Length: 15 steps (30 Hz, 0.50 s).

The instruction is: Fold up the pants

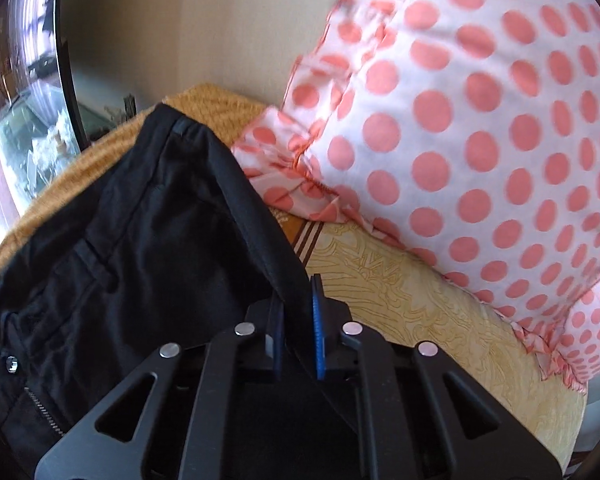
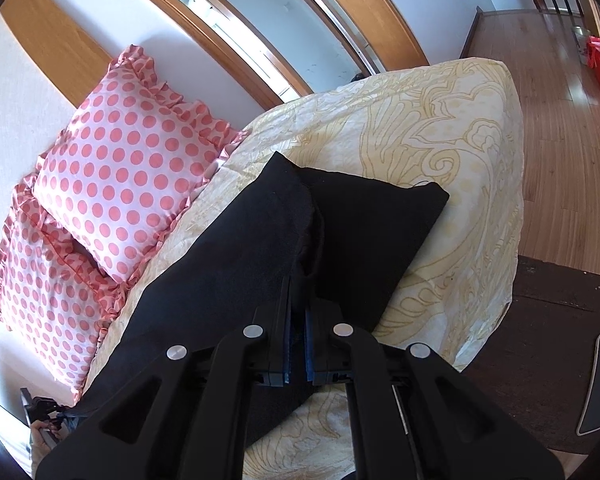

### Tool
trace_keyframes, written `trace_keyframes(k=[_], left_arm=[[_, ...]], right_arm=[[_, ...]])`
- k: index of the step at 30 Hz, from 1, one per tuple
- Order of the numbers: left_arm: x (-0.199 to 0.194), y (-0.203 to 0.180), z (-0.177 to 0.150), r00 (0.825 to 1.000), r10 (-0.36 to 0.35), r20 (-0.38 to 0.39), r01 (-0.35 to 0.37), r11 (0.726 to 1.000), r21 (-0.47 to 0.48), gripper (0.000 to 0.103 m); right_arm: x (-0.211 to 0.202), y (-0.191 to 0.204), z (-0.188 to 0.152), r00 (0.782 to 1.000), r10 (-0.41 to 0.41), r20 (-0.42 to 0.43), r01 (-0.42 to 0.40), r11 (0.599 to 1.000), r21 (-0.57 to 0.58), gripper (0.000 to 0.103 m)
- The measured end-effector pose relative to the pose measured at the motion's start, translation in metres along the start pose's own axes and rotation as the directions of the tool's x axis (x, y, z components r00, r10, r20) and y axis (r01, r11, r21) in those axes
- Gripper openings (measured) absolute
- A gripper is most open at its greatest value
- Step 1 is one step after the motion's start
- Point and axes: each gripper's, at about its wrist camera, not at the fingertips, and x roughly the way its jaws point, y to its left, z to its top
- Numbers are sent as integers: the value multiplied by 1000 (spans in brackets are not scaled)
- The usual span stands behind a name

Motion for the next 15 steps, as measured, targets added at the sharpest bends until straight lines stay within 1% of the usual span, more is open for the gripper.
trace_keyframes(k=[3, 4, 6, 9, 11, 12, 13, 15], left_arm=[[-43, 9, -10, 996, -42, 73, 41, 999, 16, 11], [-66, 16, -18, 992, -65, 109, 64, 998, 20, 11], [-94, 28, -29, 984, -82, 156, 79, 996, 29, 11], [-150, 52, -61, 963, -121, 239, 117, 993, 34, 11], [-186, 73, -94, 946, -146, 289, 144, 989, 28, 11], [-191, 79, -102, 941, -146, 304, 145, 989, 27, 11], [-206, 88, -124, 935, -137, 328, 136, 990, 24, 11], [-216, 106, -160, 931, -95, 353, 95, 995, 17, 11]], right_arm=[[1, 0, 2, 1000, 7, -2, -7, 1000, 1, 4], [1, 0, 3, 1000, 9, -2, -9, 1000, 1, 4], [1, 1, 5, 1000, 12, 1, -12, 1000, 0, 4], [-3, 3, 10, 1000, 17, 20, -17, 1000, -10, 4], [-6, 4, 14, 999, 15, 36, -15, 1000, -13, 4], [-8, 3, 15, 999, 14, 43, -13, 1000, -12, 4], [-10, 3, 17, 998, 10, 55, -9, 1000, -13, 4], [-13, 0, 20, 997, -3, 75, 4, 1000, -15, 4]])
